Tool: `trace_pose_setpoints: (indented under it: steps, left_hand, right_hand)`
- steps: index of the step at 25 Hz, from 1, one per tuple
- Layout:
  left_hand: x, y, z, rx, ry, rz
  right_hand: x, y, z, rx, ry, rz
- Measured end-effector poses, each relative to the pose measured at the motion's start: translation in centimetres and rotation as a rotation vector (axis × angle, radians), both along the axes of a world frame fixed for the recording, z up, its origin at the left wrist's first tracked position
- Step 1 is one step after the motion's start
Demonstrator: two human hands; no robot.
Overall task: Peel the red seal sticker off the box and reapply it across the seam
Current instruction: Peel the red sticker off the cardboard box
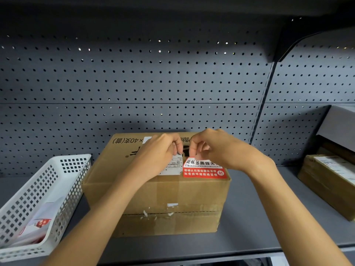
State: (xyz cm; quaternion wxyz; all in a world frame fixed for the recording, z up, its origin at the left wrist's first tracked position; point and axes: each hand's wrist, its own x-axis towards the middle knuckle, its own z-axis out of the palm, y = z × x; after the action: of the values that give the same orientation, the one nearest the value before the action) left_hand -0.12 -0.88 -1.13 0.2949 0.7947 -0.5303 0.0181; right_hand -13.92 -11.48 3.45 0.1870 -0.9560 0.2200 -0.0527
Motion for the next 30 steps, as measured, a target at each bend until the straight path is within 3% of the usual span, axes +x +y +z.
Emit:
trace_pose_setpoints:
  steps: [30]
  left_hand:
    - [-0.2, 0.1, 0.0, -0.012, 0.022, 0.033]
  right_hand:
    - [-3.5, 0.1, 0.2, -0.001, -0.198, -0.012]
